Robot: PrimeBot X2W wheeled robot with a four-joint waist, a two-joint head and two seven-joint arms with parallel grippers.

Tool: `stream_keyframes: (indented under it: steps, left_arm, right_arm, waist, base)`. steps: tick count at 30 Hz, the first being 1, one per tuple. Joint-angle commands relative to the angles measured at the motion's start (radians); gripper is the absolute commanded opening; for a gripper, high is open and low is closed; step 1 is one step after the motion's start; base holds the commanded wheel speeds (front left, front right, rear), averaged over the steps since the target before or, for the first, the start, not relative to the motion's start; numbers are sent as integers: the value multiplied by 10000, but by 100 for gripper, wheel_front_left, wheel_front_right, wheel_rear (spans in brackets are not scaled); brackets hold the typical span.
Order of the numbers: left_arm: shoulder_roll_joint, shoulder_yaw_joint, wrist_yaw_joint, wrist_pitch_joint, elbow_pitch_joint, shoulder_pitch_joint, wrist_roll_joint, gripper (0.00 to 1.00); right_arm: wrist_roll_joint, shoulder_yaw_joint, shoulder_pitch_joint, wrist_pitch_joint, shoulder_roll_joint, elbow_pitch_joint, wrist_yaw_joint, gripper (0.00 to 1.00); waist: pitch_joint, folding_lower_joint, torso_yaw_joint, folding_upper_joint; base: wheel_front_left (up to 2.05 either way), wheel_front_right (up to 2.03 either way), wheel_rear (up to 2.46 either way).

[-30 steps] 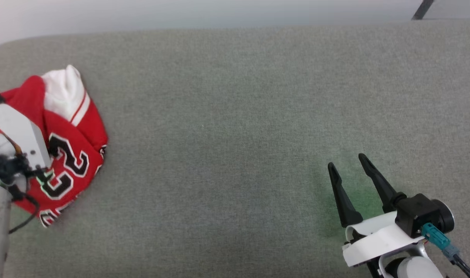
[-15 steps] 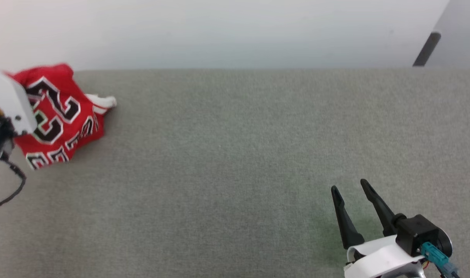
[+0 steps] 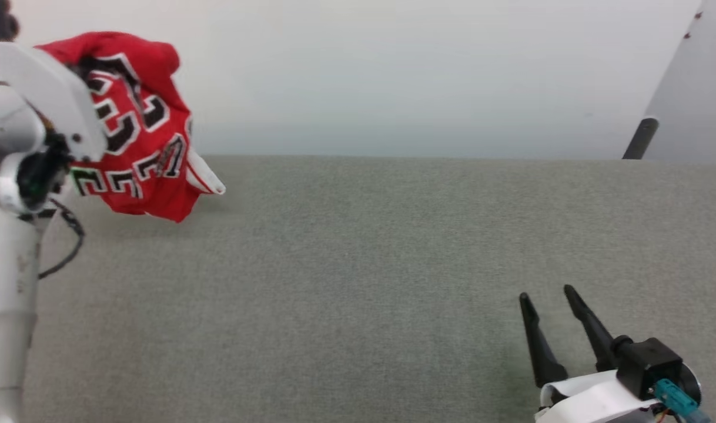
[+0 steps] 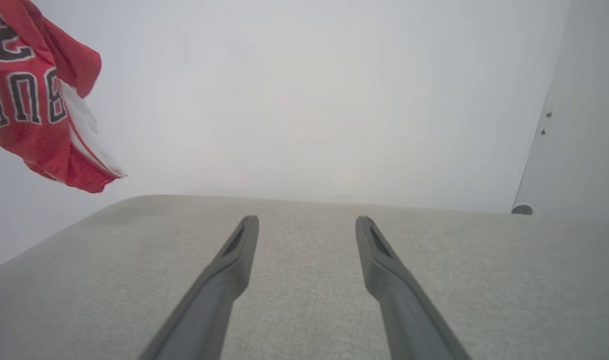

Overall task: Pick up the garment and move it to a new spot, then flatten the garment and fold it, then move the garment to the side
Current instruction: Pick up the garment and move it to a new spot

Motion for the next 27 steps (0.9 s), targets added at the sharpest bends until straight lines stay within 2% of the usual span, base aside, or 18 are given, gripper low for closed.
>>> stream_keyframes:
  steps: [1,8,15,22,27]
  left_arm:
    - [-182,-47,-54,36,-187,183,-139,0]
    - [-1001,-315,-31,695,-1509,863,-850,0]
    - [-1496,-829,185,1559,-2573,1632,-1161,0]
    - [-1599,-1390,356,2299,-2893,2791,-1278,0]
    - [-1645,-1841,190,2680,-2329,3668,-1390,0]
  right_arm:
    - [-20,-129,60,-65,4,37,5,100]
    - [-243,-1169,190,-152,14,87,5,100]
    - [-408,-2071,306,-195,22,85,5,100]
    - [-225,-2142,373,-241,28,133,5,100]
    - [7,-1907,300,-340,28,326,5,100]
  waist:
    - [-104,0,-282,0]
    - [-81,0,-1197,0]
    - [55,0,-2299,0]
    - [293,0,-3244,0]
    - [451,0,-3680,0]
  base:
    - [0,0,0]
    - [0,0,0]
    - [0,0,0]
    - [0,0,0]
    - [0,0,0]
